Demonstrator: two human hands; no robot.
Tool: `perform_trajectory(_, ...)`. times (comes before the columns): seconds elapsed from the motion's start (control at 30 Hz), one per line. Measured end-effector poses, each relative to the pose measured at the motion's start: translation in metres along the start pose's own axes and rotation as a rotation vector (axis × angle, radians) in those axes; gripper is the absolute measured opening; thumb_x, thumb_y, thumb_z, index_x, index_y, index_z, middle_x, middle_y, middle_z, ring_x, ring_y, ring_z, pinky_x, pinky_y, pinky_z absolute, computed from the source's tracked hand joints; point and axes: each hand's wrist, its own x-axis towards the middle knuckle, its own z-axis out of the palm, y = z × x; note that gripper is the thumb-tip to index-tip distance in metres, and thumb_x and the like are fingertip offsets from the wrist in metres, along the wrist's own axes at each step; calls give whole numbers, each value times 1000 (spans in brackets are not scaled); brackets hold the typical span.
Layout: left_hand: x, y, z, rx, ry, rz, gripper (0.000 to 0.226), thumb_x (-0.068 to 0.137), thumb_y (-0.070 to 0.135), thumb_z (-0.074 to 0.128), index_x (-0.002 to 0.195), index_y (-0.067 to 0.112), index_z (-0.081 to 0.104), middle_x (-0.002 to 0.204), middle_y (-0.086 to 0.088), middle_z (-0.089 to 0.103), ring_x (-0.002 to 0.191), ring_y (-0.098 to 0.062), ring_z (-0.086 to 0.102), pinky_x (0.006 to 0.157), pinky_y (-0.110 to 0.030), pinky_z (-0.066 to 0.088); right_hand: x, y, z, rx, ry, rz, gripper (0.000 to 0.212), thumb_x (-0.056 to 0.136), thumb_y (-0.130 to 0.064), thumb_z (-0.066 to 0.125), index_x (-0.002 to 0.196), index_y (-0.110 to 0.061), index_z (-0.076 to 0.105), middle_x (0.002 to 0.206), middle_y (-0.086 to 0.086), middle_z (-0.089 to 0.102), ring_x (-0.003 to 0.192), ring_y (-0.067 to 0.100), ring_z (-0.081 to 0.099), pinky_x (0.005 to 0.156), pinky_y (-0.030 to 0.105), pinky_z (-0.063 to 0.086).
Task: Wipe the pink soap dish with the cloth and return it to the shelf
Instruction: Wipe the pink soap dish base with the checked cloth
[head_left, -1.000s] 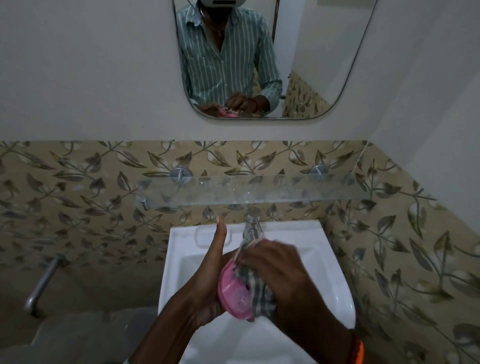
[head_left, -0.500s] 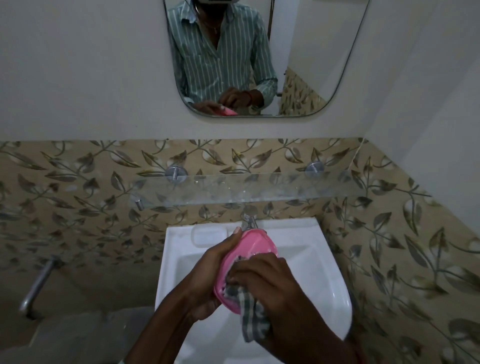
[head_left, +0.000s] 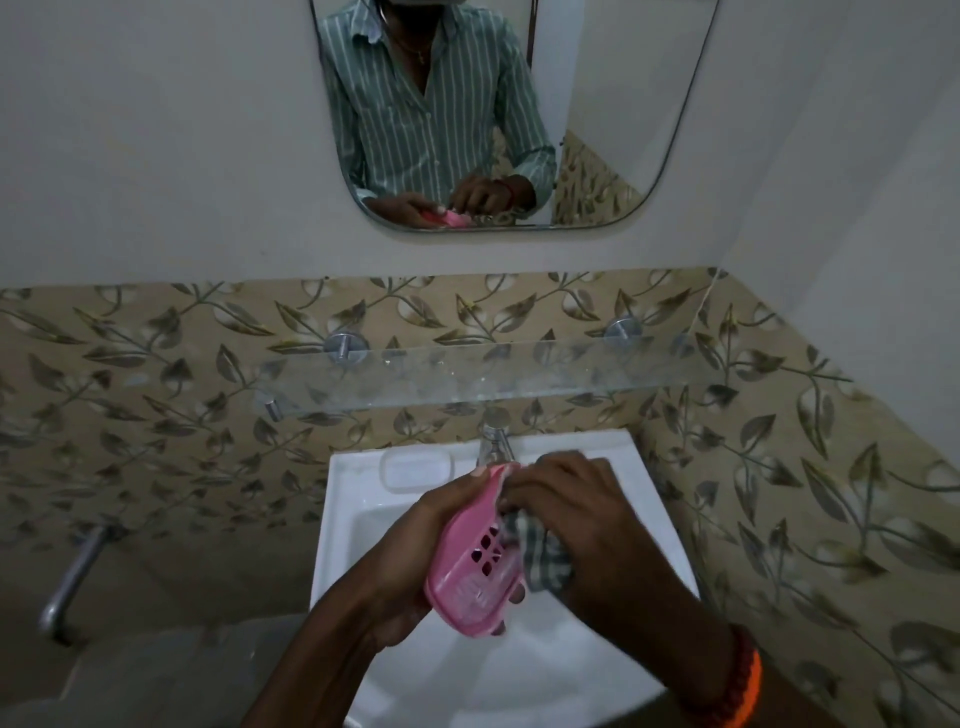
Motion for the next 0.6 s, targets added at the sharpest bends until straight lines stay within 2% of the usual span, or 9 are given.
perform_trajectory(0.1, -2, 0, 0, 31, 15, 1, 51, 96, 62, 49, 118, 23, 75, 108, -15, 79, 88, -36, 76, 72, -47, 62, 1, -3, 3, -12, 15, 65, 29, 77, -29, 72, 101, -16, 66, 104, -1, 67, 100, 16, 55, 83, 26, 38)
perform_trajectory(0.17, -3, 0, 2, 44, 48, 17, 50, 94, 58, 52, 125, 24, 71, 113, -10, 79, 97, -32, 78, 79, -46, 62, -8, -12, 14, 14, -13, -16, 32, 77, -31, 72, 105, -19, 62, 108, -4, 64, 104, 14, 53, 87, 24, 35)
perform_trajectory(0.23, -3, -2, 3, 34, 75, 26, 52, 92, 57, 54, 127, 21, 70, 113, -9, 80, 101, -29, 77, 83, -44, 61, -11, -16, 13, 18, -44, -98, 35, 76, -29, 75, 107, -19, 61, 110, -3, 64, 107, 15, 54, 90, 28, 40)
perform_trajectory(0.33, -6, 3, 2, 47, 20, 8, 53, 96, 60, 50, 121, 19, 72, 108, -18, 78, 90, -38, 76, 72, -47, 62, 1, -2, -3, -17, 39, 30, 28, 79, -30, 64, 101, -14, 68, 105, 1, 69, 101, 19, 58, 83, 34, 46)
perform_trajectory(0.4, -6, 5, 2, 46, 10, 12, 53, 97, 61, 49, 122, 20, 72, 110, -19, 77, 88, -38, 75, 72, -48, 62, 3, -5, -5, 0, 42, 87, 30, 78, -32, 60, 101, -14, 68, 104, 1, 69, 100, 18, 57, 83, 34, 47)
perform_trajectory(0.5, -6, 5, 4, 34, 67, 48, 49, 97, 54, 53, 127, 19, 70, 115, -14, 78, 102, -33, 76, 84, -45, 61, -8, -25, 11, 97, 8, -53, 29, 77, -25, 68, 105, -19, 65, 111, -3, 66, 107, 16, 55, 92, 34, 42)
perform_trajectory(0.57, -5, 4, 4, 16, 79, 52, 50, 96, 53, 53, 123, 17, 73, 112, -14, 79, 100, -29, 77, 80, -37, 61, -10, -26, 12, 108, 1, -128, 32, 75, -24, 72, 106, -19, 65, 113, -3, 65, 108, 16, 55, 94, 32, 39)
perform_trajectory(0.6, -5, 5, 5, 19, 68, 55, 49, 95, 55, 52, 120, 18, 75, 111, -13, 79, 96, -29, 78, 75, -37, 63, -6, -19, 7, 100, 19, -96, 32, 73, -23, 73, 104, -17, 66, 111, -2, 67, 107, 17, 56, 92, 33, 41)
